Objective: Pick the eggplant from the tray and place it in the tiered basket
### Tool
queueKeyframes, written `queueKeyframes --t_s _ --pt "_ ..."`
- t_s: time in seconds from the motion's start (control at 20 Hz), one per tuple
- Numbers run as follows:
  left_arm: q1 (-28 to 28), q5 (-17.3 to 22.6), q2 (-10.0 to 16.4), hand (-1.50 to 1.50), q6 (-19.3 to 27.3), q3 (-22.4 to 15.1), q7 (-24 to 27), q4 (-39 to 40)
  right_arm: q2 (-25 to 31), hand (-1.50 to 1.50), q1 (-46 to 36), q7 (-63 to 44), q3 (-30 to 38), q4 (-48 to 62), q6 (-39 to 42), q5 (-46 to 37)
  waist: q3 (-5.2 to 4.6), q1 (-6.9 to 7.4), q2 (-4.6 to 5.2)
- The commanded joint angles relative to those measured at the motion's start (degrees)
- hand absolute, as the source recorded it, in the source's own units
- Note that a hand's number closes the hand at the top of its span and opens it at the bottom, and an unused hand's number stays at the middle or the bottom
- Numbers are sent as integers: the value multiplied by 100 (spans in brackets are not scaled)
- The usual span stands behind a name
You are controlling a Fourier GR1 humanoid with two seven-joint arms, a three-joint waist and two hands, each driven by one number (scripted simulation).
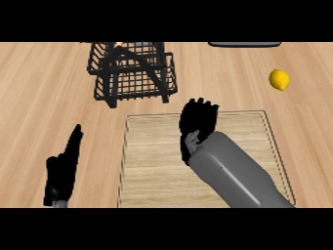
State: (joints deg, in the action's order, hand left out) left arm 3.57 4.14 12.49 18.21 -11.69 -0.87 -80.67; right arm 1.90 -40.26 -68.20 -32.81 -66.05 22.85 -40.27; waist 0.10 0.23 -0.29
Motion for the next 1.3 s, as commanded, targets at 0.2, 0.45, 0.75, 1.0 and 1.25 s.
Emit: queueKeyframes --t_s 0.2,0.45,0.75,1.0,1.25 --pt "-104 3 40 0 -158 41 -121 163 -181 -150 -286 -1388 313 235 691 206 -17 3 16" --pt "35 -74 -104 0 -6 48 67 165 -182 -150 95 -1374 305 202 566 169 -16 -18 9" --pt "96 -24 -70 0 -186 64 70 119 -182 -150 318 -1114 483 266 574 37 -13 -31 12" --pt "143 -84 -54 0 -168 56 -72 -35 -183 150 596 -882 321 462 113 -290 -12 5 23" --pt "104 -158 -109 0 -182 41 -177 -112 -183 150 335 -503 584 375 483 -281 -11 23 27"
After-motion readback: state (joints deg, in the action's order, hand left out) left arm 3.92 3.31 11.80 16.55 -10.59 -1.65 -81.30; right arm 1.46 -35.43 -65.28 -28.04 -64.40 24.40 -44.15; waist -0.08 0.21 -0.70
